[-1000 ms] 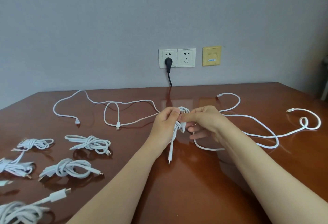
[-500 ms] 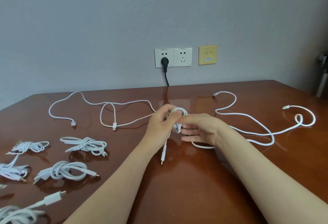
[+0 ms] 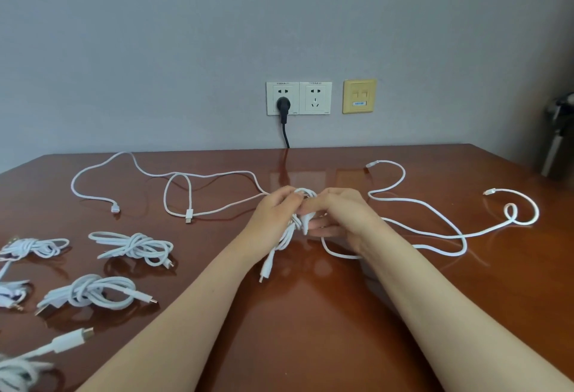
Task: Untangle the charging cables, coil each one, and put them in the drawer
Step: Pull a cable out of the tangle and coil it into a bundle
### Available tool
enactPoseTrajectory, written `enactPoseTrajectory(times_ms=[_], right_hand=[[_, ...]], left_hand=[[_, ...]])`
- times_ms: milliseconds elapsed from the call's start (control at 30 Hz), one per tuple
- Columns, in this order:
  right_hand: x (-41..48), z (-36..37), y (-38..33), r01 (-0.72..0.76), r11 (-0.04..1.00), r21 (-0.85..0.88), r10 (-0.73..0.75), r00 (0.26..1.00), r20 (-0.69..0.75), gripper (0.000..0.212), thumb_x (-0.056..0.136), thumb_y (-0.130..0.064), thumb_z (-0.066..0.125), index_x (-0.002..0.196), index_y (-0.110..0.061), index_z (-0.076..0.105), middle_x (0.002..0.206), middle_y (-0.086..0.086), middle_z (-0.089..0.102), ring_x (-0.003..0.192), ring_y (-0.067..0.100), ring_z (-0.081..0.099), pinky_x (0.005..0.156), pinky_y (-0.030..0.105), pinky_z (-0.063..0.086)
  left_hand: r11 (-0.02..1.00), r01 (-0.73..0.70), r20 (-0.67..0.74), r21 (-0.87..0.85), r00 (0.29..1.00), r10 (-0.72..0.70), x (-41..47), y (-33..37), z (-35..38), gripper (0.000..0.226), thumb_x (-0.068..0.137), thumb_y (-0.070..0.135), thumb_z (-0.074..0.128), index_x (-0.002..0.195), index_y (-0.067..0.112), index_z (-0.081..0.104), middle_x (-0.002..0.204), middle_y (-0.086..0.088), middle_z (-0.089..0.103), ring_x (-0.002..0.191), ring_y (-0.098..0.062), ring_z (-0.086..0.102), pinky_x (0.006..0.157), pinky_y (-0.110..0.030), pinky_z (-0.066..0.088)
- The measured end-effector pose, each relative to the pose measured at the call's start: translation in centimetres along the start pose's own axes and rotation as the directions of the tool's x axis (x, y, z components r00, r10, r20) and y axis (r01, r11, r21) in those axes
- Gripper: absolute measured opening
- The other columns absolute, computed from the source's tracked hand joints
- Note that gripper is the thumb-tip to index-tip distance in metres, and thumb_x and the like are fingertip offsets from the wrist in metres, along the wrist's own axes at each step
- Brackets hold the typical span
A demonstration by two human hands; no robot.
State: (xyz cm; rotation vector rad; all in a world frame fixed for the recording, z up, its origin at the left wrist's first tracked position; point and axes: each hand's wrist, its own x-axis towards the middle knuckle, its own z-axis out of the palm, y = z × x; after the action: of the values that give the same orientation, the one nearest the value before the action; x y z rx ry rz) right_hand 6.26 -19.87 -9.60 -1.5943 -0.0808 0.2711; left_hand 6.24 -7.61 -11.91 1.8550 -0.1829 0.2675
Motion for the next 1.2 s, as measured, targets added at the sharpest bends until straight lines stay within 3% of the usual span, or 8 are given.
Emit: enactPoseTrajectory(times_ms=[133, 300, 500, 700, 767, 833, 933, 1200], right_hand=[[0.3, 0.4, 0.2, 0.093, 0.996, -0.012, -0.094, 0.995, -0.036, 0.035, 0.069, 0.003, 0.072, 0.061, -0.012, 0.042, 0.046, 0.004, 0.055, 0.034, 0.009, 0.051, 0.049, 0.025, 0.052], [0.6, 0.3, 0.6, 0.123, 0.992, -0.036, -0.121, 0.991, 0.053, 0.021, 0.078, -0.009, 0.071, 0.077, -0.014, 0.051, 0.065, 0.002, 0.060, 0.049, 0.006, 0.058, 0.058, 0.024, 0.050], [1.0, 0.8, 1.4, 0.171, 0.985, -0.003, -0.170, 0.983, 0.074, 0.010, 0.086, -0.007, 0.062, 0.090, -0.013, 0.056, 0.083, 0.003, 0.064, 0.076, 0.015, 0.064, 0.065, 0.026, 0.053], [1.2, 1.4, 1.5, 0.179, 0.981, 0.077, -0.185, 0.980, 0.073, 0.004, 0.092, -0.010, 0.055, 0.095, -0.010, 0.058, 0.090, 0.012, 0.065, 0.079, 0.023, 0.066, 0.073, 0.043, 0.058], [1.2, 1.7, 1.7, 0.214, 0.974, 0.074, -0.216, 0.976, 0.021, 0.004, 0.092, -0.011, 0.056, 0.093, -0.008, 0.056, 0.088, 0.013, 0.063, 0.076, 0.025, 0.066, 0.073, 0.046, 0.058], [1.4, 1.8, 1.7, 0.239, 0.970, 0.046, -0.237, 0.970, -0.044, 0.003, 0.091, -0.011, 0.057, 0.089, -0.009, 0.058, 0.086, 0.014, 0.062, 0.078, 0.029, 0.067, 0.075, 0.051, 0.056], [1.7, 1.6, 1.5, 0.275, 0.961, -0.024, -0.276, 0.956, -0.105, 0.007, 0.089, -0.007, 0.057, 0.084, -0.013, 0.058, 0.088, 0.018, 0.060, 0.084, 0.034, 0.065, 0.079, 0.053, 0.055], [2.1, 1.3, 2.0, 0.354, 0.920, -0.168, -0.385, 0.895, -0.224, 0.012, 0.085, -0.016, 0.063, 0.075, -0.018, 0.056, 0.068, -0.001, 0.054, 0.073, 0.026, 0.059, 0.075, 0.039, 0.051]], left_hand=[[0.888, 0.301, -0.013, -0.347, 0.945, -0.326, 1.2, -0.4, 0.3, 0.032, 0.097, 0.009, 0.039, 0.070, 0.010, 0.057, 0.058, -0.006, 0.062, 0.059, -0.015, 0.060, 0.065, -0.024, 0.046], [0.902, 0.230, 0.105, -0.366, 0.973, -0.206, -0.2, -0.4, -0.9, 0.023, 0.095, 0.014, 0.046, 0.090, 0.002, 0.064, 0.089, -0.023, 0.064, 0.085, -0.031, 0.060, 0.085, -0.041, 0.048], [0.928, 0.165, 0.093, -0.333, 0.986, -0.142, -0.5, -0.1, -1.4, 0.022, 0.097, 0.015, 0.045, 0.085, 0.004, 0.060, 0.057, -0.003, 0.063, 0.055, -0.014, 0.059, 0.059, -0.024, 0.046], [0.934, 0.160, 0.028, -0.320, 0.987, -0.159, -0.3, -0.2, -1.4, 0.022, 0.098, 0.017, 0.044, 0.095, 0.004, 0.061, 0.073, -0.008, 0.063, 0.070, -0.019, 0.058, 0.070, -0.030, 0.047], [0.973, 0.124, -0.012, -0.197, 0.992, -0.129, -0.2, -0.2, -1.1, 0.020, 0.098, 0.019, 0.044, 0.093, 0.010, 0.061, 0.080, -0.008, 0.062, 0.077, -0.019, 0.059, 0.078, -0.032, 0.048], [0.992, 0.008, -0.095, 0.128, 0.996, 0.004, -0.3, -0.3, -0.8, 0.020, 0.098, 0.021, 0.043, 0.095, 0.011, 0.060, 0.082, -0.002, 0.059, 0.074, -0.012, 0.054, 0.072, -0.019, 0.042], [0.879, -0.158, -0.131, 0.450, 0.962, 0.240, -0.5, -0.3, -0.7, 0.021, 0.098, 0.020, 0.042, 0.103, 0.009, 0.059, 0.092, 0.001, 0.053, 0.077, -0.009, 0.048, 0.064, -0.016, 0.033], [0.883, -0.194, -0.084, 0.427, 0.964, 0.252, -1.0, 0.5, -0.8, 0.022, 0.096, 0.022, 0.044, 0.106, 0.017, 0.062, 0.095, -0.002, 0.062, 0.081, -0.014, 0.057, 0.074, -0.027, 0.045]])
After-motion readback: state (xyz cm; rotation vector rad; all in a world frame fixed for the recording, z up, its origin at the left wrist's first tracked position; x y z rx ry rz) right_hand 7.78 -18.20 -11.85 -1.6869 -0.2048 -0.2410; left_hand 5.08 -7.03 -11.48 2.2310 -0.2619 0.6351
